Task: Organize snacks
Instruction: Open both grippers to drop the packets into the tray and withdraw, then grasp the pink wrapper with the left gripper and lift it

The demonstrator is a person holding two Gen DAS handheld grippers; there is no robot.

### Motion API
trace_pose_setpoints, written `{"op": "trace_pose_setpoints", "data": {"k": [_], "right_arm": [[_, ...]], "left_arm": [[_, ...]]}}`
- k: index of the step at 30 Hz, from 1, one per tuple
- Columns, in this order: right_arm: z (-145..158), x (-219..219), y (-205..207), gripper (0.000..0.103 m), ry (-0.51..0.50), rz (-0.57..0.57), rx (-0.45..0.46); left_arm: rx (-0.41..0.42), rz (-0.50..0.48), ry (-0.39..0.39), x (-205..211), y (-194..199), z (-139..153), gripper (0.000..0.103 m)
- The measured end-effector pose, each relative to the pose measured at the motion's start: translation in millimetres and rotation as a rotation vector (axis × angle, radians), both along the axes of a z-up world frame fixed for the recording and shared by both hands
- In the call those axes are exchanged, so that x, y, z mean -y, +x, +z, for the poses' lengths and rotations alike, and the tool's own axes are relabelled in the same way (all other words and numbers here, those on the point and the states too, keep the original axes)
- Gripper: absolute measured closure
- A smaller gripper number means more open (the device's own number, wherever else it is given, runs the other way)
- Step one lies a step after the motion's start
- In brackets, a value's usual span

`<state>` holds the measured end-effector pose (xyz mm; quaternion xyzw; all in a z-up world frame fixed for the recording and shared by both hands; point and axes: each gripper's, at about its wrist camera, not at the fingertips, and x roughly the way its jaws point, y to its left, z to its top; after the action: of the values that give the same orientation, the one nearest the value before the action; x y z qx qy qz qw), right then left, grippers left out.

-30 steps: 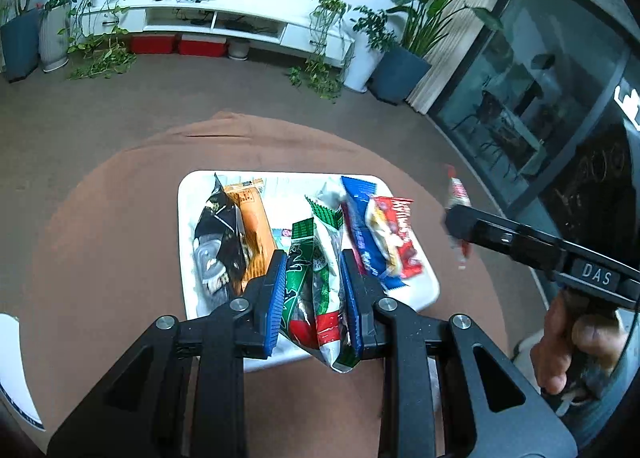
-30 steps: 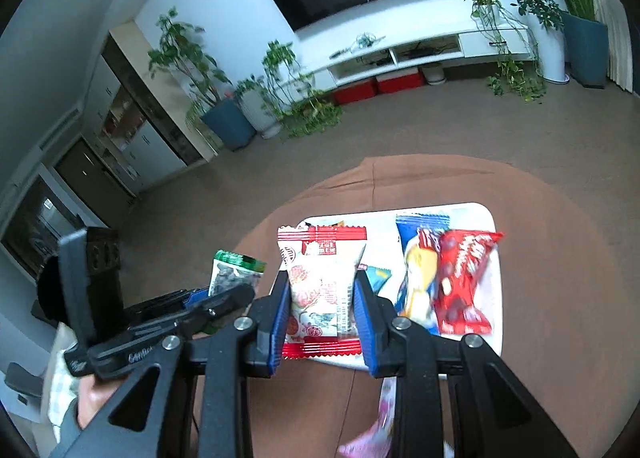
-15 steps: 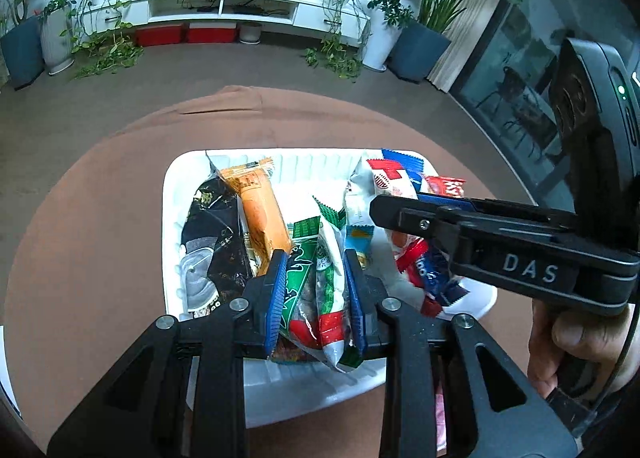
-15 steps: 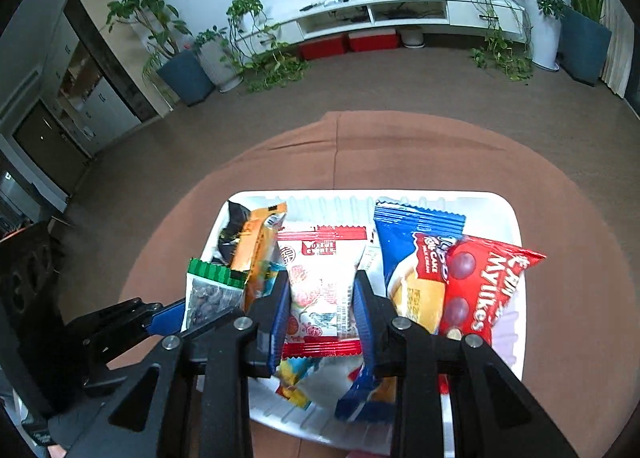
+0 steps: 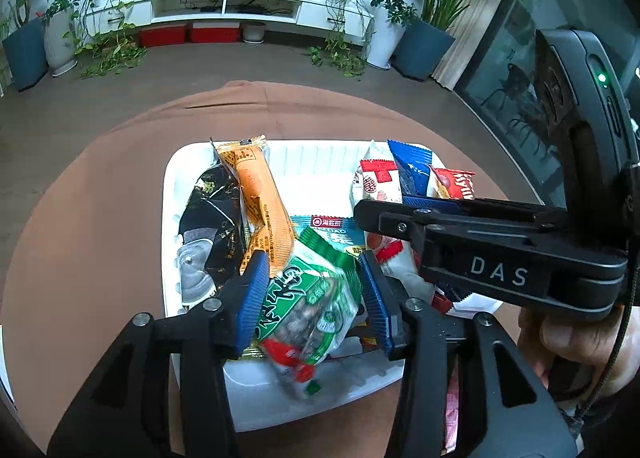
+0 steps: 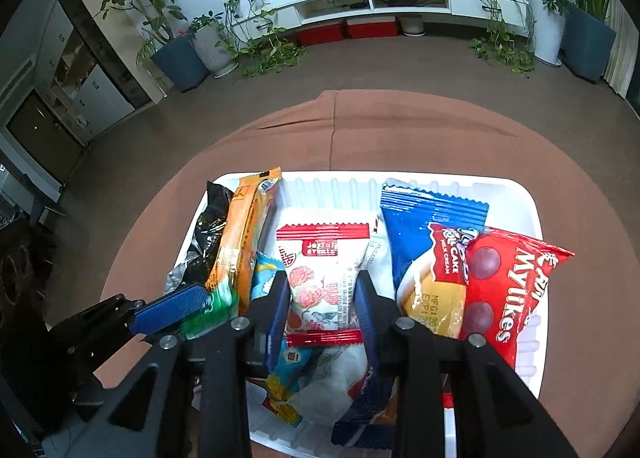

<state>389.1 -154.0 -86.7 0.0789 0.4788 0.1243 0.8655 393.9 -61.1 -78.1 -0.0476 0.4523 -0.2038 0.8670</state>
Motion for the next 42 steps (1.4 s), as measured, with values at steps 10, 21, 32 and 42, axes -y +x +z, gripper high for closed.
{"op": "trace_pose_setpoints", "data": {"k": [10, 21, 32, 42], "right_arm": [[15.1, 2.5, -17.6, 0.045, 0.026, -0.013, 0.048], [57.5, 64.7, -115.8, 0.012, 0.198, -0.139, 0.236], [-17.6, 135.9, -258.4, 0.006, 0.277, -0.416, 0.164], [-39.2, 124.9, -287.8, 0.013, 0.227, -0.411, 0.181]], "left_arm": [[0.035, 0.030, -0.015, -12.0, -18.9, 13.3, 0.032], [0.078, -0.013, -0.018, -13.5, -92.2, 33.6, 0.005], [-0.004, -0.119, 0.055, 49.5, -147.0, 2.3, 0.001], [-0.045, -0.155, 0.221, 112.9, -136.0, -25.7, 0.015]]}}
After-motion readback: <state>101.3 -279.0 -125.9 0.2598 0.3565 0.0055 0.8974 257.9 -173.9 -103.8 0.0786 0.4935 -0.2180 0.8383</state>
